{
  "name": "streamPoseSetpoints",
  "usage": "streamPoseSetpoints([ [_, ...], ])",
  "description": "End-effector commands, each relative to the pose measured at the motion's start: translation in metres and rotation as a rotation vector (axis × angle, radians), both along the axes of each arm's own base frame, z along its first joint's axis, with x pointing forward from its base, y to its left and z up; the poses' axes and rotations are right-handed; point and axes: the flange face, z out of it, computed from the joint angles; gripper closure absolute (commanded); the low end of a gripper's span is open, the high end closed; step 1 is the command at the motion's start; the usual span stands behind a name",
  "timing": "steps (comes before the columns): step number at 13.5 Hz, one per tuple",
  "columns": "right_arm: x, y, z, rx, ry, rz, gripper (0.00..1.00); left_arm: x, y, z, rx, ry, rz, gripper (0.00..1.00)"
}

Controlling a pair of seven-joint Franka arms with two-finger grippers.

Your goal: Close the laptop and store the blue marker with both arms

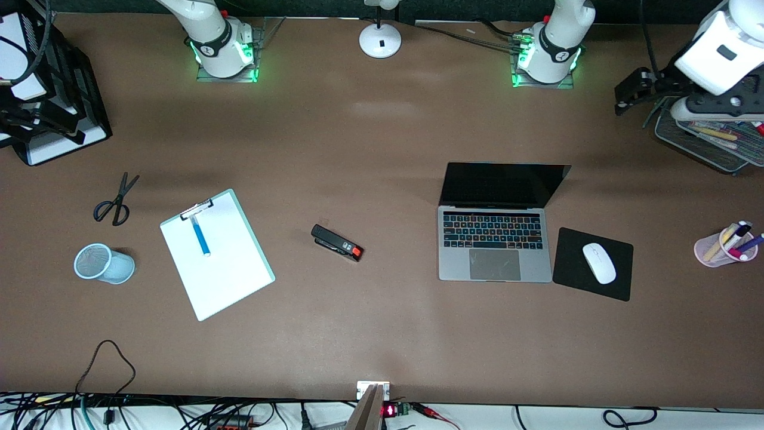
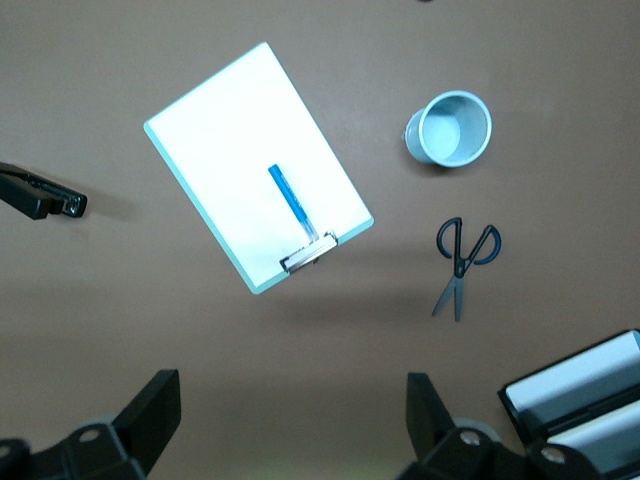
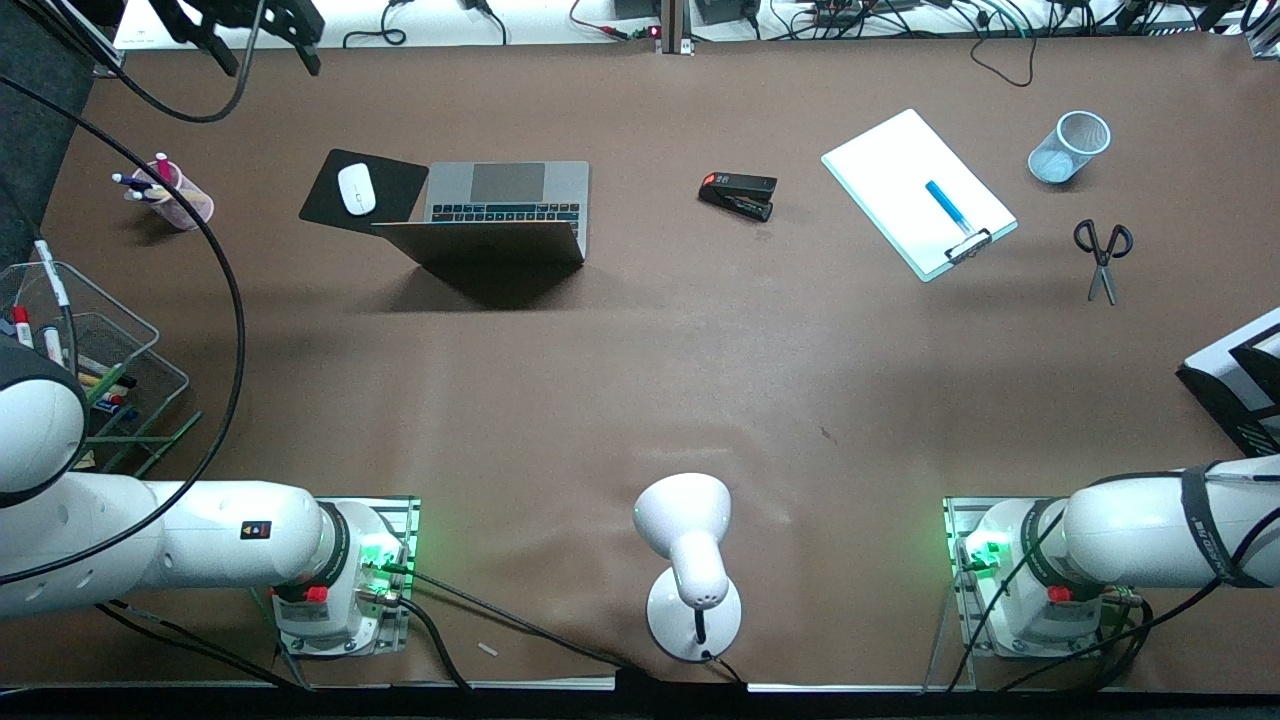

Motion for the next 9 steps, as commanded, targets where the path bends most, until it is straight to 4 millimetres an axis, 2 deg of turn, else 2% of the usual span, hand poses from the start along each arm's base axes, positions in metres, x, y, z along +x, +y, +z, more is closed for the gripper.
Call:
streamPoseSetpoints([
  [1,-0.006,0.001,0.006,-0.009,0.029,-0.013,0.00,-0.008,-0.012,-0.015,-0.019,0.049,0.020,0.00],
  [5,-0.005,0.002,0.008,-0.011,0.019,-0.010,0.00,-0.019,-0.039,-0.053,0.016,0.103,0.073,0.00],
  [9,-0.001,0.003,0.002,-0.004,0.024,-0.011,0.00,-0.033,-0.064,-0.117,0.066,0.147,0.152,0.00],
])
